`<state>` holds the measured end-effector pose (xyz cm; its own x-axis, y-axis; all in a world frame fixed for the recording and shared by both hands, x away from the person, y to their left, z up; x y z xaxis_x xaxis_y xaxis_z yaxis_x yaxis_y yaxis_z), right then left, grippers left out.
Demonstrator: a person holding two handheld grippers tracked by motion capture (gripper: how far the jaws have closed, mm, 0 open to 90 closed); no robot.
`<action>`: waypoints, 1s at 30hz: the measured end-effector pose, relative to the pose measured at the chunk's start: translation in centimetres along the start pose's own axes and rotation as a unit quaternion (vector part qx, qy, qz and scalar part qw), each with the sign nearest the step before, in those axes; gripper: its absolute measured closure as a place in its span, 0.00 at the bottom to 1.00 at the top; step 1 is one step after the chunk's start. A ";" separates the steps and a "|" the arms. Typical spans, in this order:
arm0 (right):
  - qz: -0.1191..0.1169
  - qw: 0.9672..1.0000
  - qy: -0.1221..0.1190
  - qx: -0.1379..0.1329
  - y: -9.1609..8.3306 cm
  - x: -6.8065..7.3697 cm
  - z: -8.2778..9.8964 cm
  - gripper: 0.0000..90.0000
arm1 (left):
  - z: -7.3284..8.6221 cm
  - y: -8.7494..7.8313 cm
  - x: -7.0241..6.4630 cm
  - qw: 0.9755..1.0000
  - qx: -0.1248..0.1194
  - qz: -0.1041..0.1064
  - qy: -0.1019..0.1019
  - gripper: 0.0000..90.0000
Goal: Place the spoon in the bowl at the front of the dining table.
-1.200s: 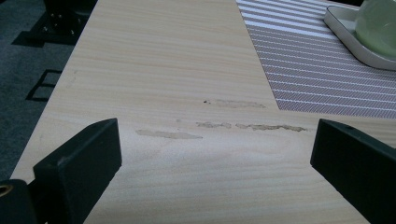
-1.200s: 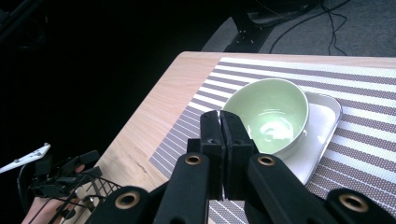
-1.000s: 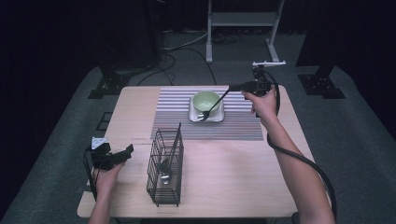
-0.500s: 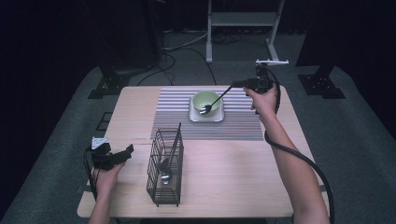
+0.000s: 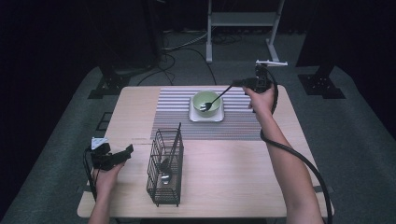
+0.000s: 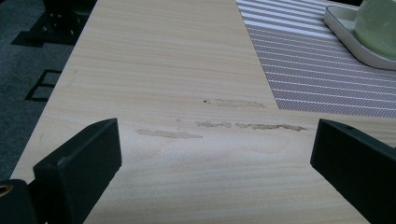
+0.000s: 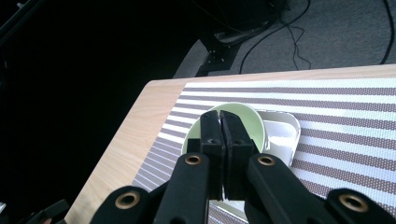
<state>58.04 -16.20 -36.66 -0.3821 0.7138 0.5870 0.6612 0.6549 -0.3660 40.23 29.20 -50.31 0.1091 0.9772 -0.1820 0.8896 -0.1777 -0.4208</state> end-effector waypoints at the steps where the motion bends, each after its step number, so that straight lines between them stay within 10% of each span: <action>1: 0.001 1.000 0.001 -0.001 0.1 -0.1 0.0 0.99 | 0.0 0.0 0.0 1.000 0.000 0.000 0.000 0.01; 30: 0.046 0.999 0.010 -0.021 2.0 -2.0 1.0 0.98 | 0.0 -0.2 0.2 1.000 -0.002 -0.001 0.000 0.01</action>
<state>59.50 -16.11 -39.29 -0.3045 0.7653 0.5671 0.7202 0.5746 -0.3888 40.07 29.40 -50.23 0.1071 0.9778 -0.1803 0.8914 -0.1747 -0.4183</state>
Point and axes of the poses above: each handheld gripper's, and its own axes: y roughly forward along the jaws, z roughly out of its underside, x roughly to its left, the point moved 8 cm from there along y, roughly forward along the jaws, and after that the axes turned 7 degrees about -x, right-handed, at the moved point
